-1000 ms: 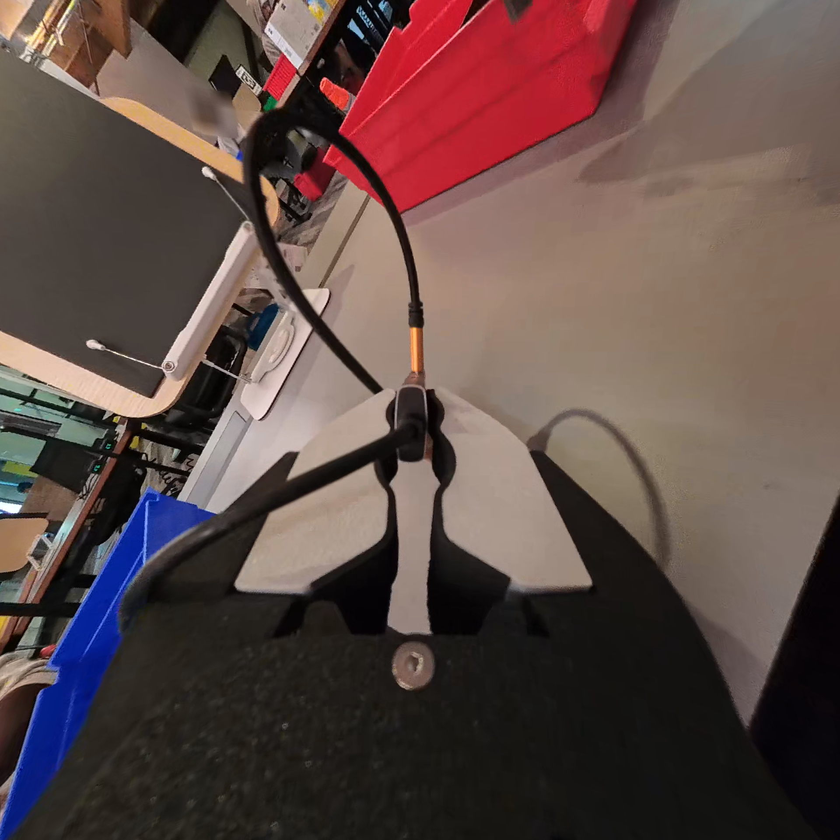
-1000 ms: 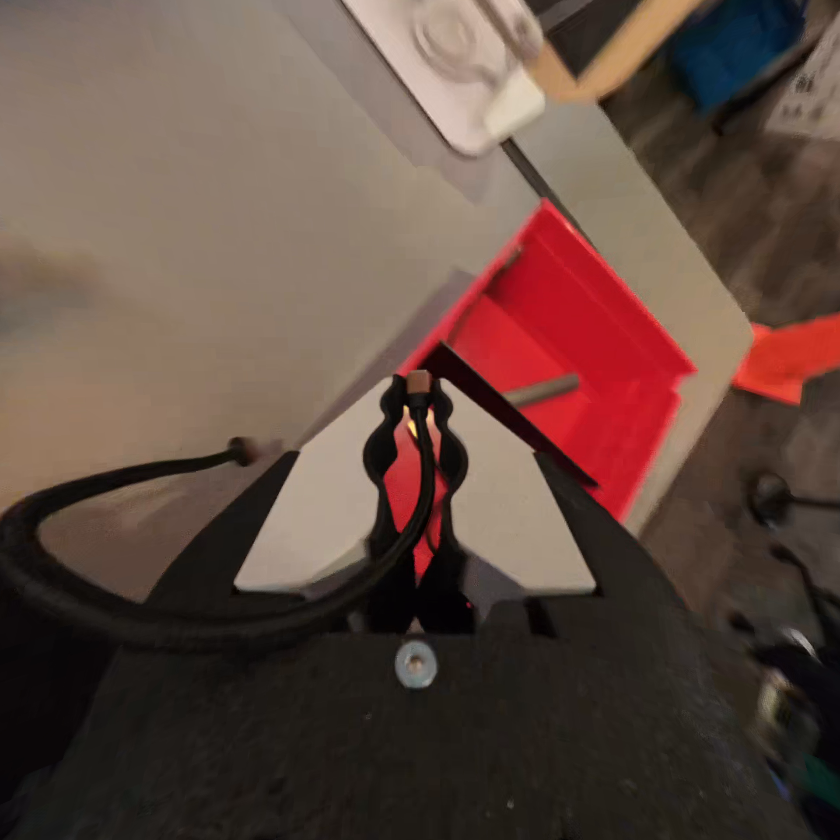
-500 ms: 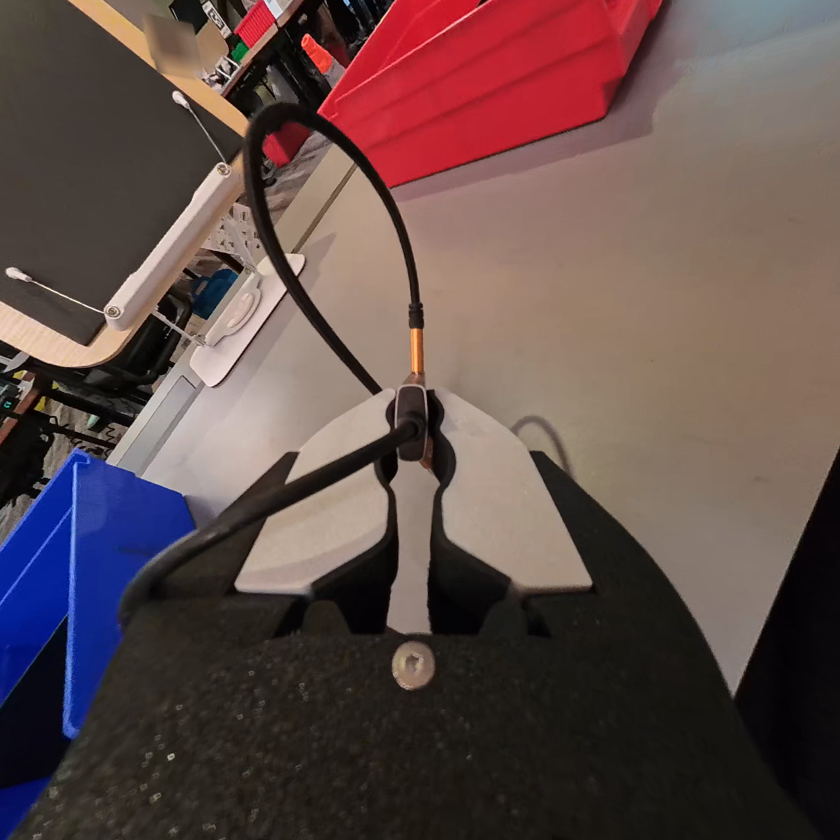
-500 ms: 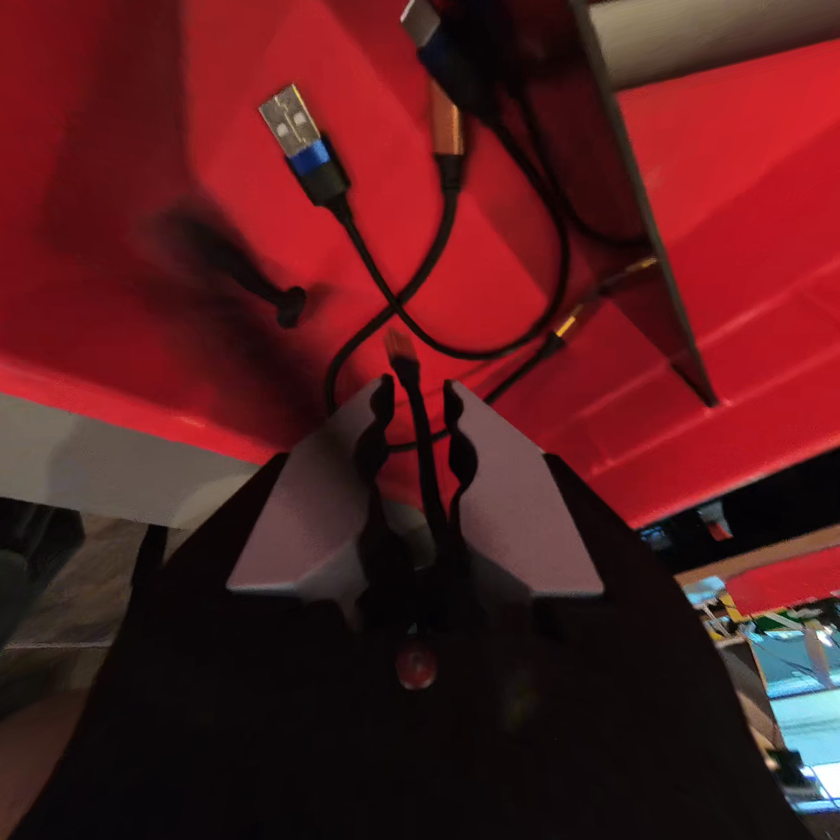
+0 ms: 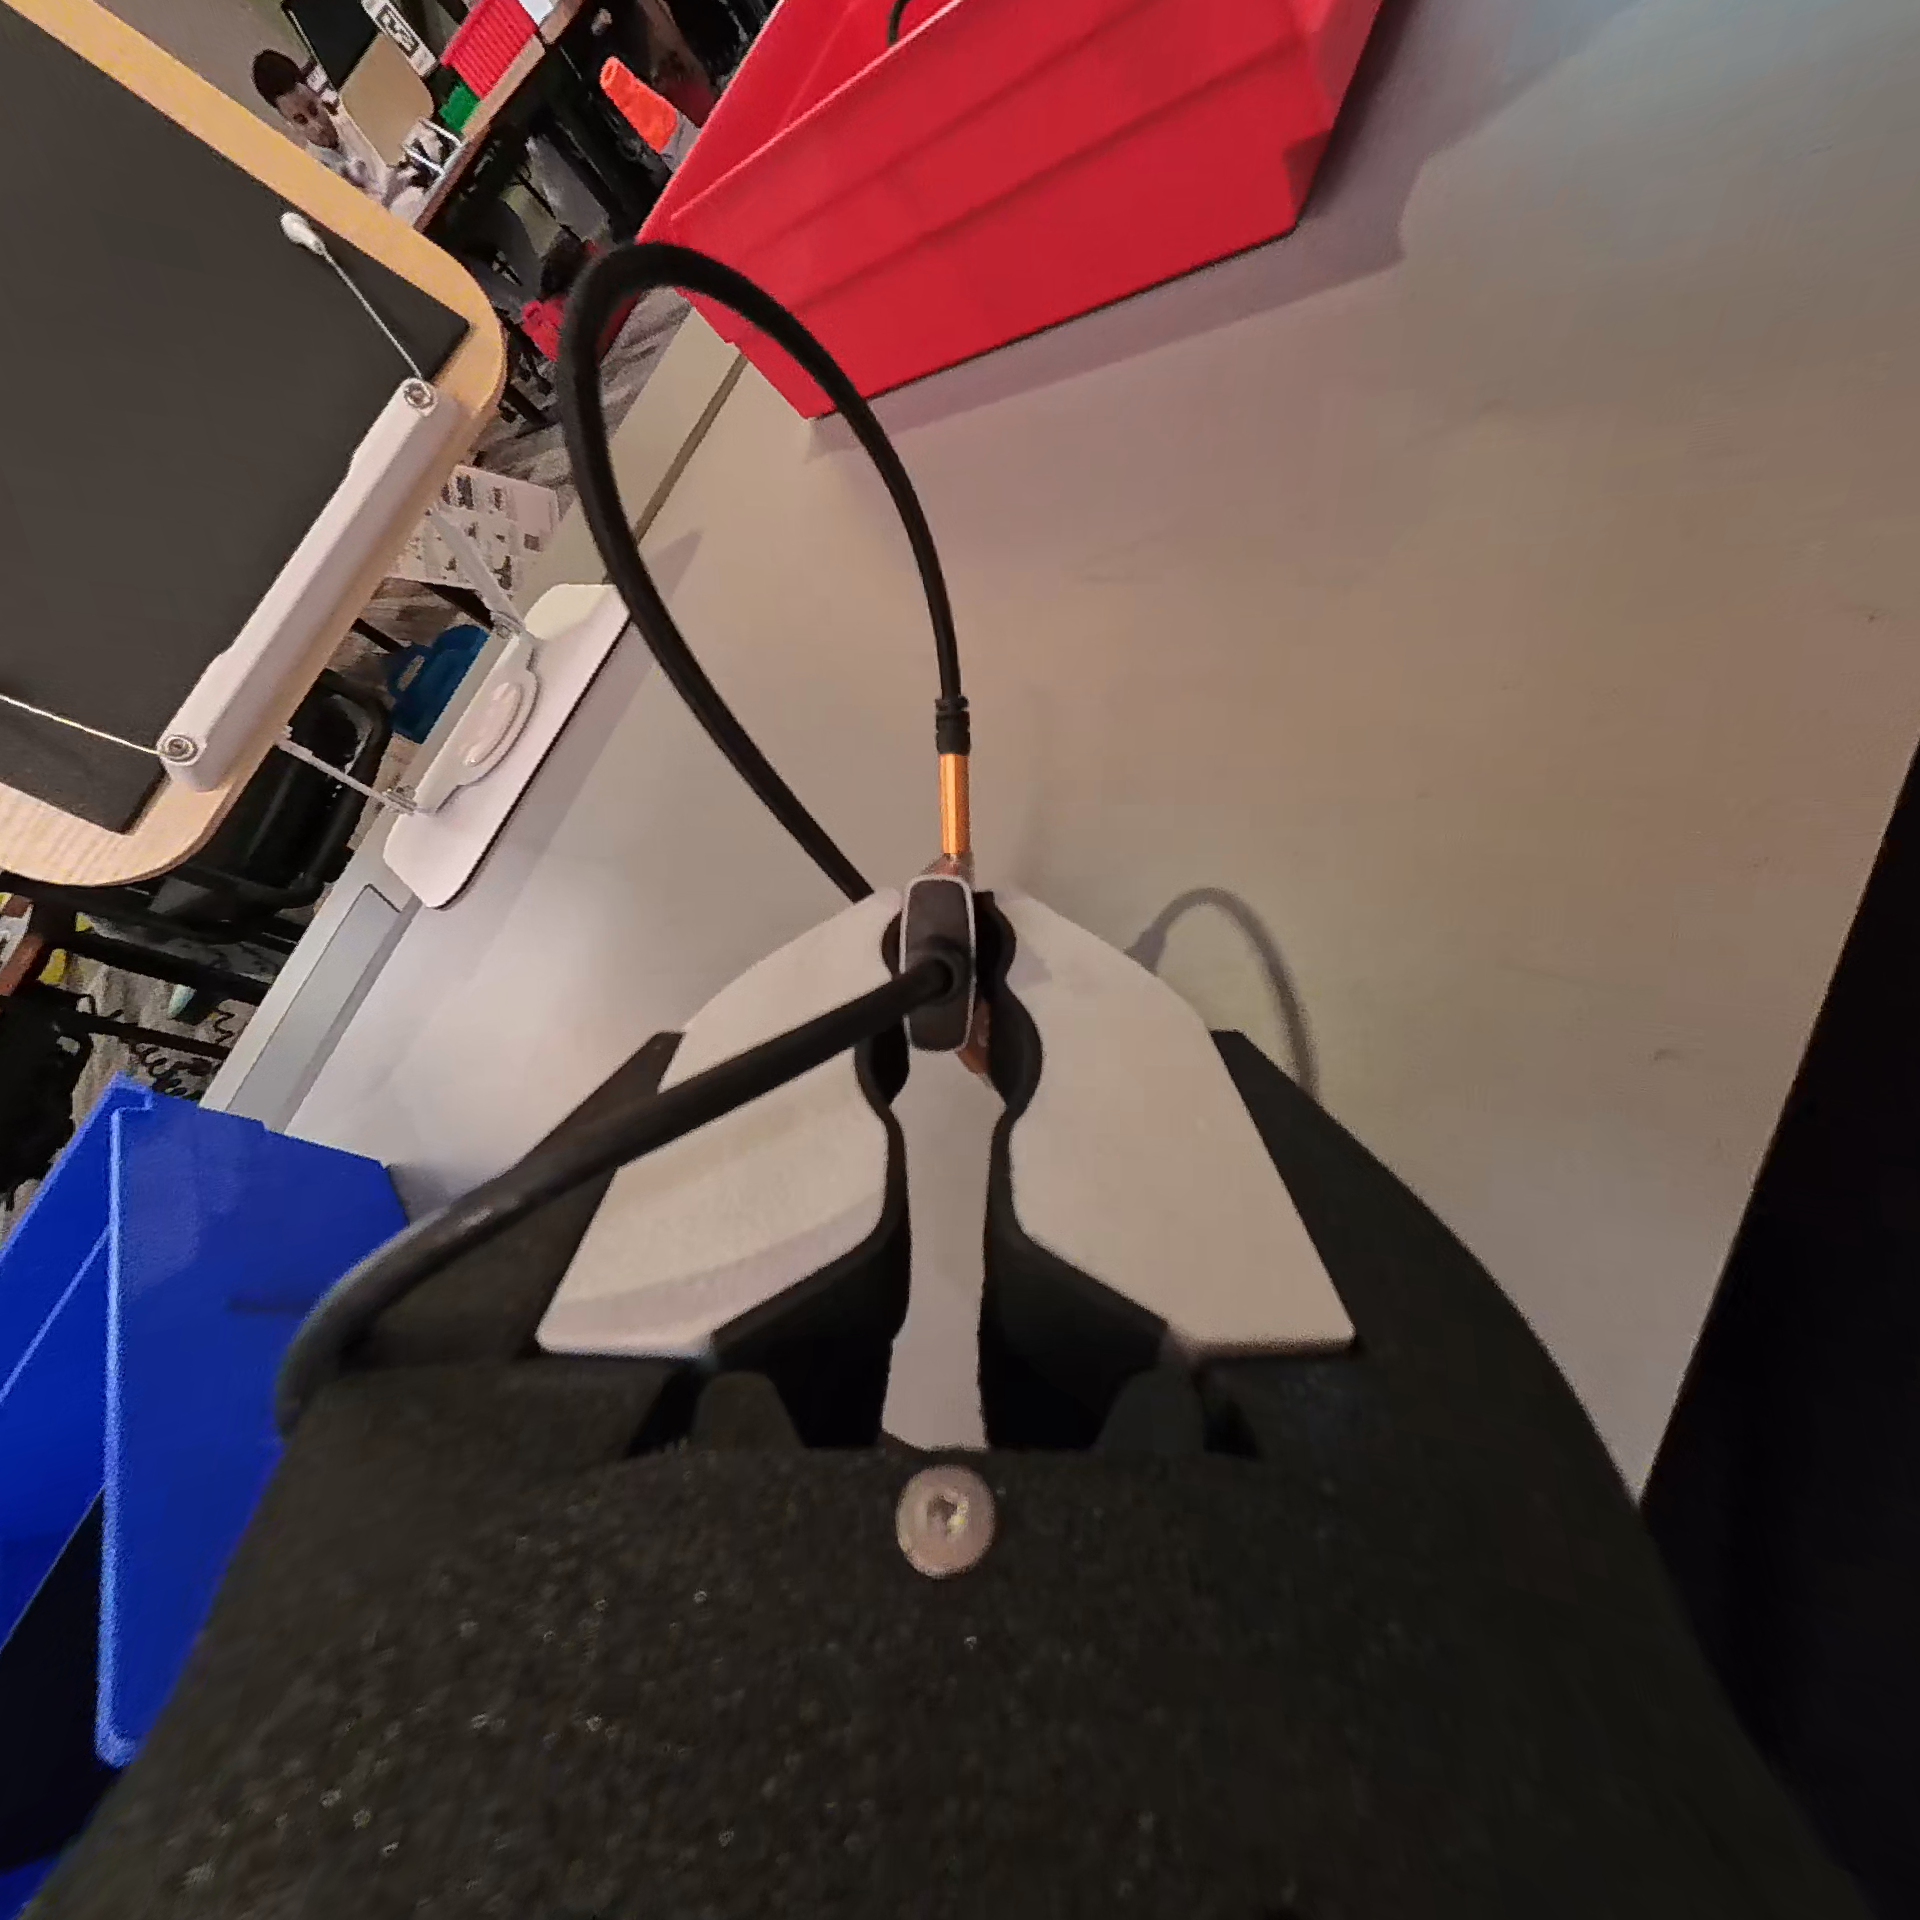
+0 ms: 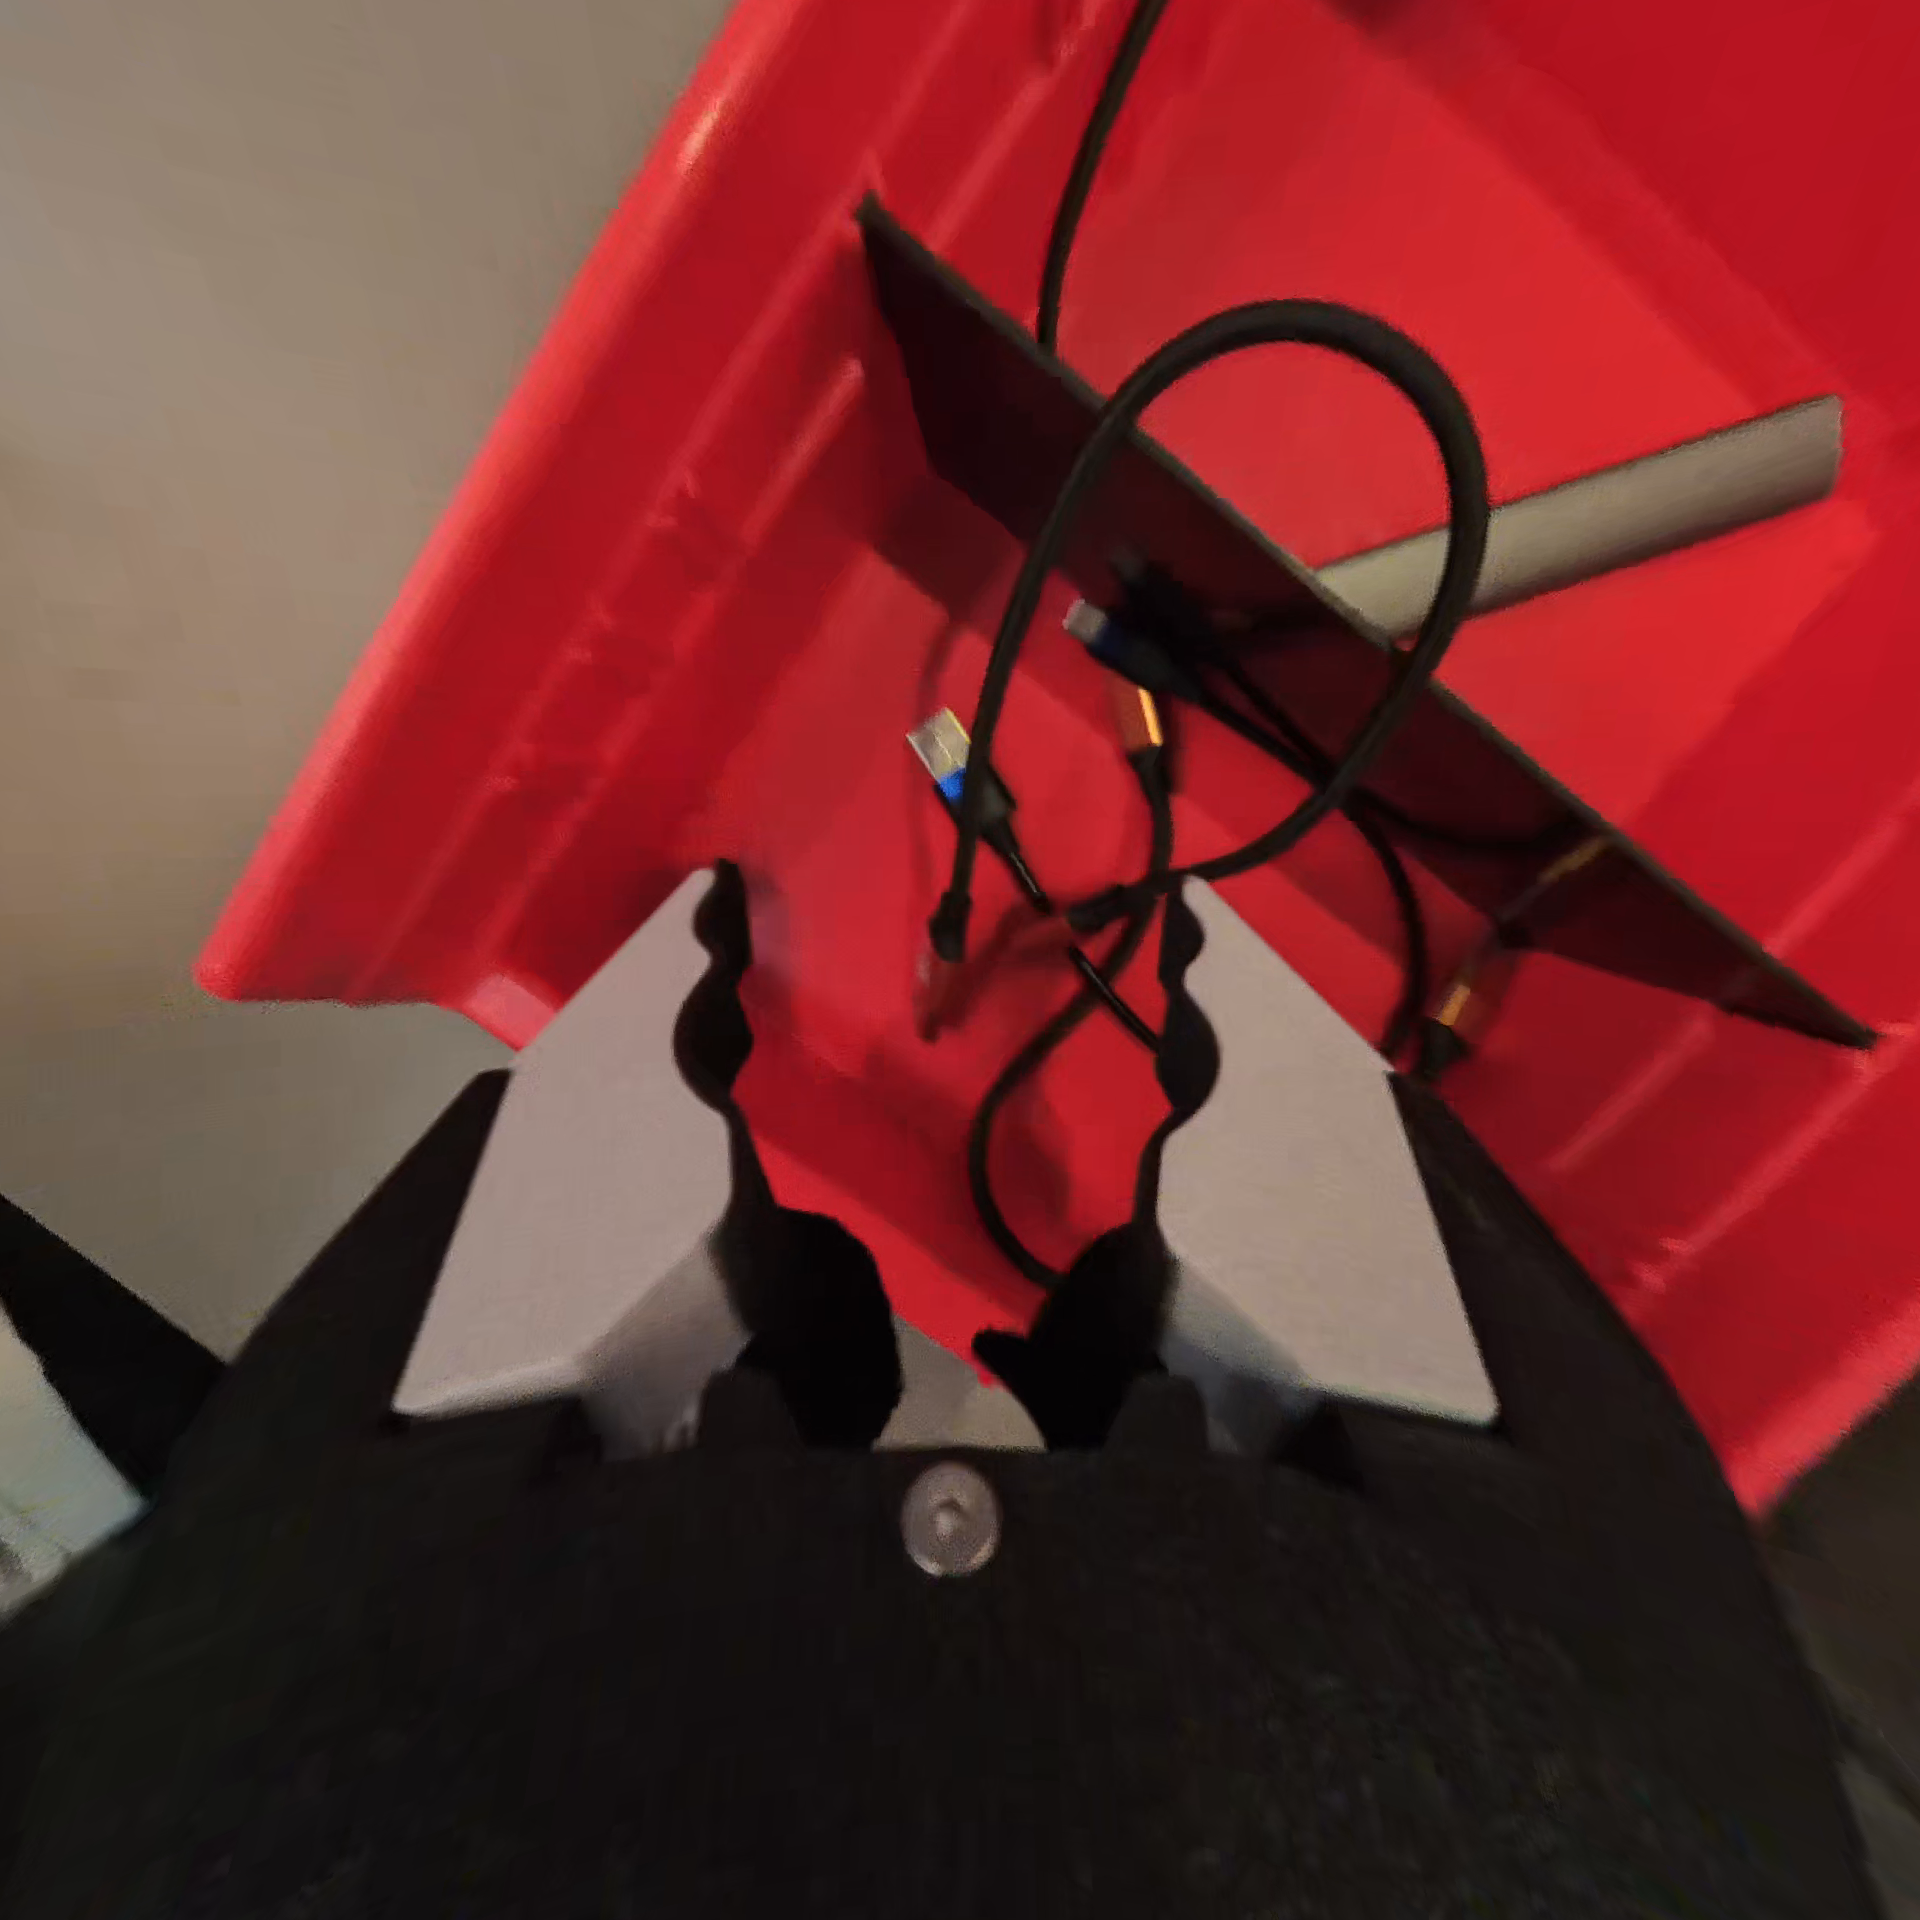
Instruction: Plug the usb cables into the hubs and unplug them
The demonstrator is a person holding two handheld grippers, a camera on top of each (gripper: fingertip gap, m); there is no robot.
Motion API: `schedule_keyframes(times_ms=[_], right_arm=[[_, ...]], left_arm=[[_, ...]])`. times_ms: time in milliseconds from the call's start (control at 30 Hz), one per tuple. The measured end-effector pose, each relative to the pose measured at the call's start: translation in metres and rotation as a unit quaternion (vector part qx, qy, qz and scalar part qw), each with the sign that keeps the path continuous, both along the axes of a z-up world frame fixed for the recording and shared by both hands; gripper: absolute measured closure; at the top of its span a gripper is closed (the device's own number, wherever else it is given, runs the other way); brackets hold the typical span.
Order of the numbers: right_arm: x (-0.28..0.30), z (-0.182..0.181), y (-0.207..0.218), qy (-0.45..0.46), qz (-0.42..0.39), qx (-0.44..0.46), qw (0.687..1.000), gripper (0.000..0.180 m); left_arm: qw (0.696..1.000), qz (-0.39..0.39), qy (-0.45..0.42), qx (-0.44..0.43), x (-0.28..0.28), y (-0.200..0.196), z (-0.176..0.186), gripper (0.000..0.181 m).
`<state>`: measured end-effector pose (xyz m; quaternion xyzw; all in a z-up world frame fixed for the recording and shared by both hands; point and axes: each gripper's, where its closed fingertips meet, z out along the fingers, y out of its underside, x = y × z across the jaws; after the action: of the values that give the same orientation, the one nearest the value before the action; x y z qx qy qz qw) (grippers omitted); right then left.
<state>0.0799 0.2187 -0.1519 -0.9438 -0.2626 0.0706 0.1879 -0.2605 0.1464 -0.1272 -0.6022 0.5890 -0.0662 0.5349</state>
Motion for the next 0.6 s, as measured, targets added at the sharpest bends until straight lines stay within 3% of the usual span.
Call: schedule_keyframes(times_ms=[100,167,200,267,400,600], right_arm=[[0.008,-0.013,0.016,0.011,-0.076,0.051,0.996,0.07],[0.016,-0.023,0.025,0.003,-0.126,0.062,0.99,0.07],[0.01,-0.025,0.029,0.015,-0.123,0.072,0.99,0.075],[0.003,-0.024,0.029,0.02,-0.1,0.09,0.991,0.14],[0.005,-0.016,0.023,-0.021,-0.054,0.086,0.995,0.167],[0.022,-0.013,-0.014,-0.122,0.089,-0.012,0.988,0.174]], left_arm=[[1.0,-0.002,0.003,0.001,0.0,-0.001,0.0,0.171],[1.0,-0.005,0.003,-0.001,0.002,-0.002,-0.001,0.171],[1.0,-0.006,0.004,-0.003,0.002,-0.003,-0.003,0.171],[1.0,-0.007,0.007,-0.003,0.003,-0.003,-0.004,0.171],[1.0,-0.004,0.008,0.003,0.001,-0.002,-0.002,0.171],[1.0,-0.004,0.006,-0.004,0.001,-0.001,-0.004,0.171]])
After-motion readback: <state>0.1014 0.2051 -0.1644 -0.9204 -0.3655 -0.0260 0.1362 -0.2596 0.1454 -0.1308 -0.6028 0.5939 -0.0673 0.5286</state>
